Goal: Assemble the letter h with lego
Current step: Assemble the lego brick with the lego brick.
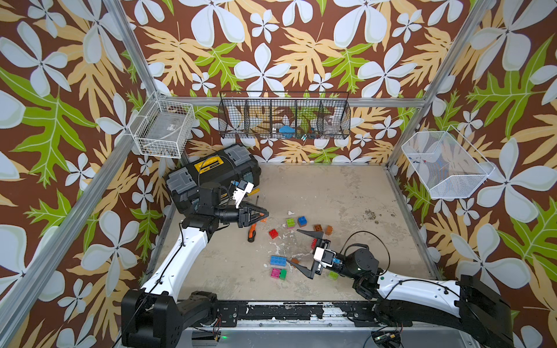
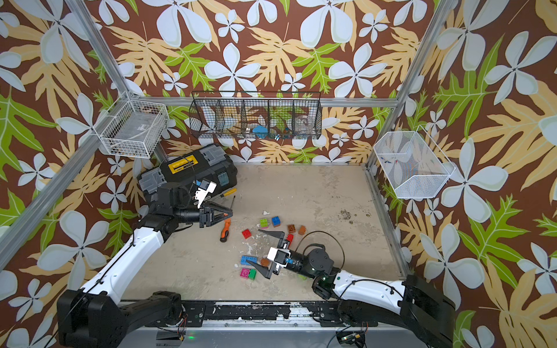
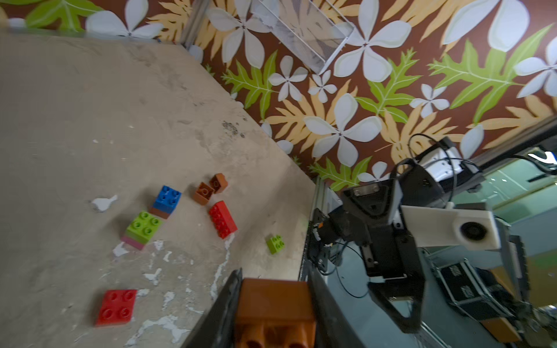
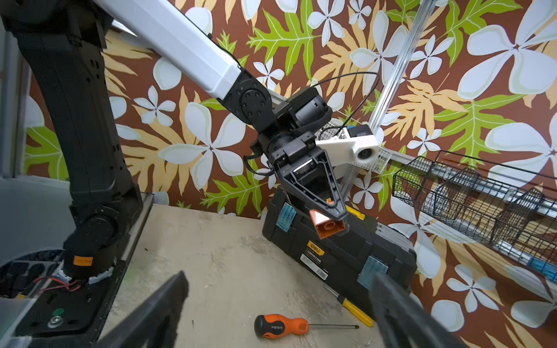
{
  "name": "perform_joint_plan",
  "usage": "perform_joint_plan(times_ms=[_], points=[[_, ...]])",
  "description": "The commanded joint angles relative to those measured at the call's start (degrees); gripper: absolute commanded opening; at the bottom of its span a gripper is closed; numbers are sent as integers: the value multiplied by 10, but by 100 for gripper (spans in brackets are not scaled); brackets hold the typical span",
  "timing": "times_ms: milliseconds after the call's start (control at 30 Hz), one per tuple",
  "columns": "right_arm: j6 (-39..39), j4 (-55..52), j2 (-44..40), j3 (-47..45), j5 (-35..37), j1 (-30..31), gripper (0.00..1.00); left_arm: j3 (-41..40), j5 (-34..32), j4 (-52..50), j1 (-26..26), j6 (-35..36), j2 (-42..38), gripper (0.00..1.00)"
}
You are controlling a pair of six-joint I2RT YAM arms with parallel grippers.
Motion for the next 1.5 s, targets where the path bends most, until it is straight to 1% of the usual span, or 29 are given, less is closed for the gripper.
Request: perform_joint_plan(times_ms=[0, 100, 133, 167, 233, 300, 367, 400, 433, 500, 567, 600, 667, 700, 733, 833, 933, 1000, 1100, 1267, 1367, 1433, 1467], points=[[154, -2, -17, -4, -67, -18, 100, 14, -158, -28, -17, 96, 6, 3], [284, 58, -20, -19, -153, -61, 100, 27, -253, -37, -43, 147, 15, 4], [316, 60, -23, -19, -170, -75, 100, 32, -278, -38, -53, 160, 18, 4], [337, 52, -29, -17, -191, -88, 100, 37, -308, -39, -65, 173, 23, 5], [340, 23, -45, -18, -210, -100, 100, 44, -357, -42, -88, 204, 34, 5], [337, -7, -65, -23, -206, -112, 100, 50, -397, -42, -114, 224, 46, 5], [345, -32, -83, -29, -199, -131, 100, 51, -422, -40, -136, 234, 62, 6], [349, -63, -92, -28, -184, -143, 99, 52, -439, -39, -149, 235, 74, 6], [355, -106, -97, -24, -163, -155, 100, 52, -454, -39, -161, 236, 84, 6], [378, -223, -97, -1, -126, -199, 100, 53, -488, -39, -189, 238, 107, 6], [421, -309, -93, 20, -118, -253, 100, 52, -499, -38, -203, 236, 128, 6], [438, -343, -89, 27, -127, -276, 100, 53, -500, -38, -207, 233, 138, 6], [452, -402, -80, 45, -156, -326, 100, 57, -504, -39, -218, 231, 165, 6], [455, -433, -76, 55, -155, -344, 100, 59, -509, -38, -224, 231, 176, 6], [454, -470, -70, 67, -144, -360, 100, 61, -513, -38, -230, 233, 189, 7], [436, -597, -52, 103, -61, -389, 99, 73, -521, -38, -243, 230, 225, 7], [402, -667, -33, 129, 0, -393, 100, 95, -538, -44, -256, 224, 264, 7], [393, -685, -28, 138, 11, -394, 100, 108, -557, -54, -258, 226, 285, 7], [385, -689, -36, 135, 10, -393, 100, 128, -590, -89, -258, 226, 303, 8], [371, -697, -59, 125, 36, -393, 100, 105, -594, -115, -258, 246, 286, 11], [369, -690, -67, 120, 41, -393, 100, 108, -605, -126, -258, 251, 301, 11], [373, -688, -67, 121, 40, -393, 100, 119, -600, -142, -258, 246, 314, 12], [373, -689, -67, 122, 39, -393, 100, 121, -596, -144, -258, 243, 318, 14]])
